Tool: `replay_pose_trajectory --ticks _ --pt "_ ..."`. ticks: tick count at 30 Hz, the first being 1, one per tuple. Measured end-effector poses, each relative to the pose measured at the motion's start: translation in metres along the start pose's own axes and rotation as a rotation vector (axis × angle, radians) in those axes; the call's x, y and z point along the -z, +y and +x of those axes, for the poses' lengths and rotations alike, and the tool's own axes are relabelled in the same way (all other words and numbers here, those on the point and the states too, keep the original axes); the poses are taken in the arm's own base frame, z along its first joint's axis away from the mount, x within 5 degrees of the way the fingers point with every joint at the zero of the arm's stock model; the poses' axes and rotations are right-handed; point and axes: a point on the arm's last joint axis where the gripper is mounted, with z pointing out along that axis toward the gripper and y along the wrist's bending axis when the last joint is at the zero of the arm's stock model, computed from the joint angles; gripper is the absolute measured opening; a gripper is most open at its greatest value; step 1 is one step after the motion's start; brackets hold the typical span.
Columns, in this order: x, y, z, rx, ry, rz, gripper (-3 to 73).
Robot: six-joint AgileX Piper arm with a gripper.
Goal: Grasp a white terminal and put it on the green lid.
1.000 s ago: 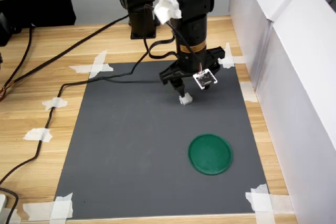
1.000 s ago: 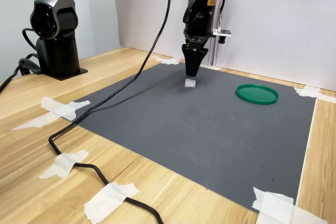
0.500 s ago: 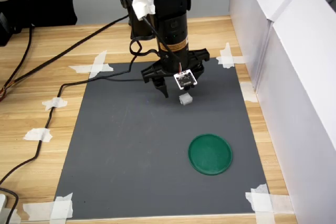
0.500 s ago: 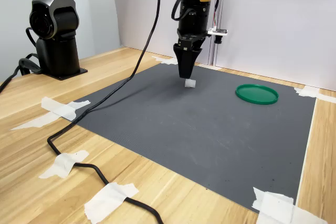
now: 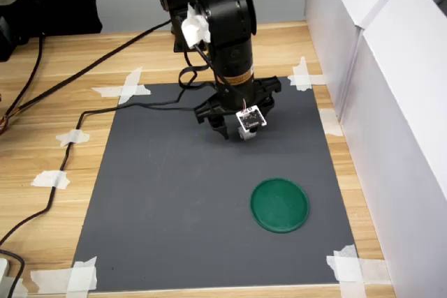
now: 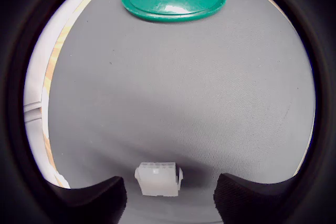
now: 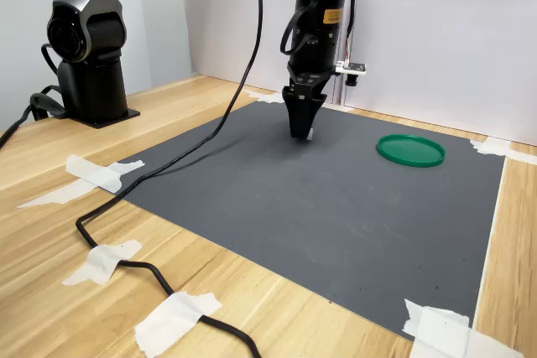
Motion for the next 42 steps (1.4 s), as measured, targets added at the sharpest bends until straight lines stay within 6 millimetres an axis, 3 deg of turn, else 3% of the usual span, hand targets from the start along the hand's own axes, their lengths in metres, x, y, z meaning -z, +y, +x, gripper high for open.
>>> replay_pose_trajectory --ticks 17,20,27,32,37,42 --pt "-0.010 -0.001 -0.002 0.030 0.007 0.003 67.6" --pt "-0.010 -0.002 -0.002 0.046 0.008 0.010 60.8" --pt "-0.011 -0.003 -0.003 0.051 0.005 0.015 30.6" --pt "-0.008 -0.003 -0.006 0.045 -0.007 0.007 30.8" --pt "0.018 -0.002 -0.030 0.048 -0.113 0.009 30.8" --pt "0.049 -0.002 -0.068 0.062 -0.248 0.019 30.8"
